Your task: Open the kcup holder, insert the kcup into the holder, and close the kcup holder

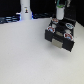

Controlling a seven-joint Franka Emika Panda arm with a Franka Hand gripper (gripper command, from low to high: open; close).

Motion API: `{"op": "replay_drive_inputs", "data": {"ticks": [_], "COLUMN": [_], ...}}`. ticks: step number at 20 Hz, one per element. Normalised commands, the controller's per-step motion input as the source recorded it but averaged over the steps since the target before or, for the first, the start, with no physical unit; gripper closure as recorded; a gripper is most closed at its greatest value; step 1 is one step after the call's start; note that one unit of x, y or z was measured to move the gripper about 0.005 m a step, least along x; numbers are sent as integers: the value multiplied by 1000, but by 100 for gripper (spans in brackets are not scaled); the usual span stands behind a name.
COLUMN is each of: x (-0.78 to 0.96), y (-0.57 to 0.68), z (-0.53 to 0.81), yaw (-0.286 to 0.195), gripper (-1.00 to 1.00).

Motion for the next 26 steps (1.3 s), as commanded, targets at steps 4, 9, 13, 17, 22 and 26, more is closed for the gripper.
{"op": "replay_drive_inputs", "data": {"ticks": [4,9,13,17,22,26], "x": [69,111,97,30,66,78], "y": [387,231,81,-18,-33,-73], "z": [-132,-191,-124,-50,-4,-5], "yaw": [79,69,32,3,-4,-3], "gripper": [100,100,100,100,100,100]}}
